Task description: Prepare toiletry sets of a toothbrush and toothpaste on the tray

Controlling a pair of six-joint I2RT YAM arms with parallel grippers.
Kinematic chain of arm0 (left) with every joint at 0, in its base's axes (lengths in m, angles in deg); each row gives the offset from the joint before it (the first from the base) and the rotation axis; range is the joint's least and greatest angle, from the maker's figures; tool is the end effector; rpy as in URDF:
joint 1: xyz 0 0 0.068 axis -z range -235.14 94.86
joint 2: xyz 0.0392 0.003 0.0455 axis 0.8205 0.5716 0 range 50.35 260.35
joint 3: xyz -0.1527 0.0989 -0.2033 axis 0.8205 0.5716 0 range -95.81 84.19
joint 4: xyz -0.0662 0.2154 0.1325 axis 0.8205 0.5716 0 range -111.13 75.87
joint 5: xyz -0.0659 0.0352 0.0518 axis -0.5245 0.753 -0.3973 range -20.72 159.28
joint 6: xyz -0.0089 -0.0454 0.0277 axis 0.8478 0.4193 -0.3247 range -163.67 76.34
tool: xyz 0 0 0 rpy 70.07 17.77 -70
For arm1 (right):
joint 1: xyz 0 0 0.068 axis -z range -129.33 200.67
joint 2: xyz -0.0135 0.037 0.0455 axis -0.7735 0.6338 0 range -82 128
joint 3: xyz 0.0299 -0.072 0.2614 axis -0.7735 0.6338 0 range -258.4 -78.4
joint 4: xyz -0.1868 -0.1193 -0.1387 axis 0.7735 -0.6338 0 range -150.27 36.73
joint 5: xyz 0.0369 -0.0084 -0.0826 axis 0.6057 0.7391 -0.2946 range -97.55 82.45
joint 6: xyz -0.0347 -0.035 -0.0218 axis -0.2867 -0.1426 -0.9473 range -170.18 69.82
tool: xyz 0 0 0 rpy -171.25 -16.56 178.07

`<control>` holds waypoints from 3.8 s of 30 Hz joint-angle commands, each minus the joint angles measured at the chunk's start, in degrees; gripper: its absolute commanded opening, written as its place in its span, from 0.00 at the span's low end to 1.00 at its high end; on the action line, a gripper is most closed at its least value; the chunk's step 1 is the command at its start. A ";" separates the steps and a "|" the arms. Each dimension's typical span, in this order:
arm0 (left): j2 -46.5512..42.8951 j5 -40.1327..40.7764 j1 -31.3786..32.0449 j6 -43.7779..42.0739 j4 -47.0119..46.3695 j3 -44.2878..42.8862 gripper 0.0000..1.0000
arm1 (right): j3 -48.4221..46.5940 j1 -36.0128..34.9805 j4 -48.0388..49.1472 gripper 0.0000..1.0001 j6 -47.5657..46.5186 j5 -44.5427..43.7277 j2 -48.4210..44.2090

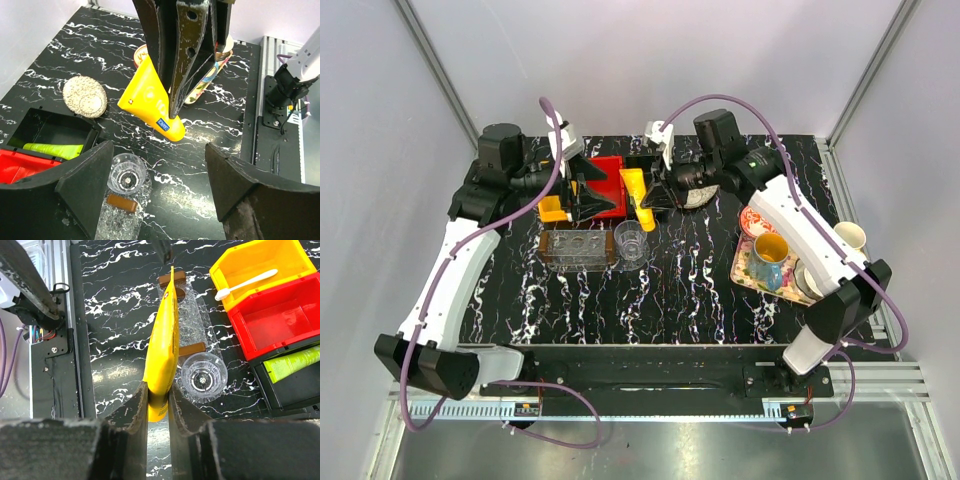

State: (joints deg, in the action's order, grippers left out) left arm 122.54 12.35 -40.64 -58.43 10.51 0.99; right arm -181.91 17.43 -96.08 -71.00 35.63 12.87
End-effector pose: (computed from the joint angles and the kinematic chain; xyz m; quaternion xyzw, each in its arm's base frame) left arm 0.2400 -0.0928 0.4376 0.4451 0.6309 -0.3908 0.5012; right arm 0.2863 0.2169 0.4165 -0.5268 0.6536 0.3704 0.3976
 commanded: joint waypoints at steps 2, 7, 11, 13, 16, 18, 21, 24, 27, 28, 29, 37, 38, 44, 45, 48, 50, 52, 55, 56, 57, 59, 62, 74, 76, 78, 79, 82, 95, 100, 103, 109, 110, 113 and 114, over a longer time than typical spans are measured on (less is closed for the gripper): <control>1.55 -6.97 0.09 -3.17 0.27 -3.11 0.79 | 0.58 -1.92 0.09 0.03 -3.96 1.30 -3.20; 2.43 -7.50 1.31 -4.39 0.27 -3.02 0.79 | 1.02 -3.33 -0.35 0.03 -4.76 0.59 -3.03; 3.05 -8.55 2.37 -5.19 0.27 -2.93 0.78 | 0.94 -4.21 -1.05 0.02 -5.28 0.42 -2.85; 3.31 -8.90 2.98 -5.36 0.27 -2.85 0.78 | 0.85 -4.47 -1.14 0.02 -5.46 0.24 -2.85; 4.10 -9.17 3.69 -5.45 0.27 -3.20 0.77 | 0.76 -4.91 -1.40 0.03 -5.64 0.15 -2.67; 4.72 -9.25 3.95 -5.45 0.27 -3.63 0.76 | 0.76 -5.09 -1.40 0.03 -5.64 0.06 -2.76; 5.07 -9.61 4.13 -5.54 0.18 -3.64 0.75 | 0.93 -5.35 -1.49 0.03 -5.81 -0.29 -2.85; 5.42 -9.87 4.39 -5.54 0.27 -3.64 0.71 | 1.11 -5.53 -1.49 0.03 -5.90 -0.38 -2.85; 5.77 -10.31 4.48 -5.19 0.27 -3.64 0.62 | 1.11 -5.61 -1.49 0.02 -6.16 -0.64 -2.85; 5.86 -10.48 4.48 -5.19 0.27 -3.55 0.58 | 1.11 -5.61 -1.49 0.02 -6.25 -0.73 -2.76; 5.95 -10.57 4.57 -5.19 0.27 -3.46 0.56 | 1.11 -5.61 -1.49 0.02 -6.25 -0.73 -2.76; 6.66 -11.19 5.01 -4.48 0.53 -3.38 0.37 | 1.64 -5.88 -1.23 0.02 -6.52 -1.60 -2.76; 6.83 -11.19 5.10 -4.40 0.62 -3.46 0.34 | 1.46 -6.05 -1.23 0.02 -6.52 -1.69 -2.67; 6.66 -10.66 5.36 -3.96 0.62 -3.37 0.08 | 1.90 -6.14 -1.14 0.02 -6.78 -2.75 -2.67; 6.57 -10.40 5.36 -4.04 0.62 -3.29 0.01 | 2.08 -6.14 -1.05 0.02 -6.78 -3.10 -2.67; 6.31 -9.78 5.45 -4.13 1.14 -3.20 0.00 | 2.43 -6.23 -1.05 0.03 -6.78 -4.15 -2.76; 6.22 -9.52 5.36 -4.05 1.41 -3.20 0.00 | 2.52 -6.23 -0.79 0.04 -6.34 -4.77 -2.76; 6.04 -8.73 5.36 -3.87 1.50 -3.20 0.00 | 2.43 -6.23 -0.61 0.08 -5.81 -5.56 -2.67; 5.87 -7.33 5.36 -3.52 1.50 -3.29 0.00 | 2.17 -6.23 -0.44 0.20 -5.37 -6.09 -2.50; 5.78 -6.97 5.36 -3.52 1.50 -3.29 0.00 | 1.99 -6.23 -0.44 0.24 -5.29 -6.26 -2.58; 5.78 -6.01 5.36 -3.43 1.58 -3.29 0.00 | 2.08 -6.23 -0.26 0.30 -5.20 -6.79 -2.41; 5.08 -4.95 5.27 -3.60 1.50 -3.20 0.00 | 2.16 -6.23 -0.08 0.38 -5.02 -7.32 -2.58; 4.11 -2.58 4.93 -3.69 1.50 -2.94 0.00 | 2.52 -6.14 0.18 0.47 -4.85 -8.63 -2.85; -0.20 7.61 -2.54 -2.64 -0.25 2.07 0.00 | 4.54 -6.23 3.34 0.53 -3.44 -18.65 -3.90; -1.43 9.63 -3.60 -2.46 -0.96 3.83 0.00 | 5.15 -6.14 4.22 0.53 -3.09 -21.20 -3.90; -2.22 11.56 -4.92 -2.55 -1.93 5.58 0.00 | 6.29 -6.05 5.36 0.52 -2.65 -22.95 -4.34; -3.00 12.10 -5.36 -2.55 -2.28 6.20 0.00 | 6.64 -6.05 5.80 0.52 -2.56 -23.49 -4.43; -4.67 14.29 -7.11 -2.46 -4.03 8.84 0.00 | 7.79 -5.97 6.86 0.50 -2.21 -25.33 -4.96; -11.71 19.49 -16.60 -0.53 -16.25 24.38 0.00 | 13.85 0.96 13.88 0.47 5.42 -26.48 -5.92; -11.63 18.08 -20.47 -0.26 -19.68 27.56 0.00 | 16.22 5.54 17.22 0.46 9.13 -24.72 -6.54; -11.71 17.90 -21.79 -0.61 -21.00 29.32 0.00 | 18.68 7.21 19.86 0.47 9.92 -24.63 -7.50; -11.45 18.34 -22.59 -1.41 -22.41 32.13 0.00 | 23.69 8.36 23.82 0.46 10.53 -24.11 -8.39; -11.28 18.34 -22.68 -1.58 -22.41 32.22 0.00 | 23.79 8.53 23.91 0.46 10.71 -24.11 -8.21; -11.10 18.43 -22.76 -1.93 -22.41 33.01 0.00 | 24.14 8.80 24.35 0.46 11.15 -23.93 -7.95; -11.10 18.34 -22.85 -2.20 -22.50 33.10 0.00 | 24.14 8.89 24.44 0.46 11.24 -23.93 -8.03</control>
State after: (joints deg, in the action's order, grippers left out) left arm 112.22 30.78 -63.02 -59.35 -6.95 33.88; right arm -157.95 25.74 -75.77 -61.21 10.43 6.62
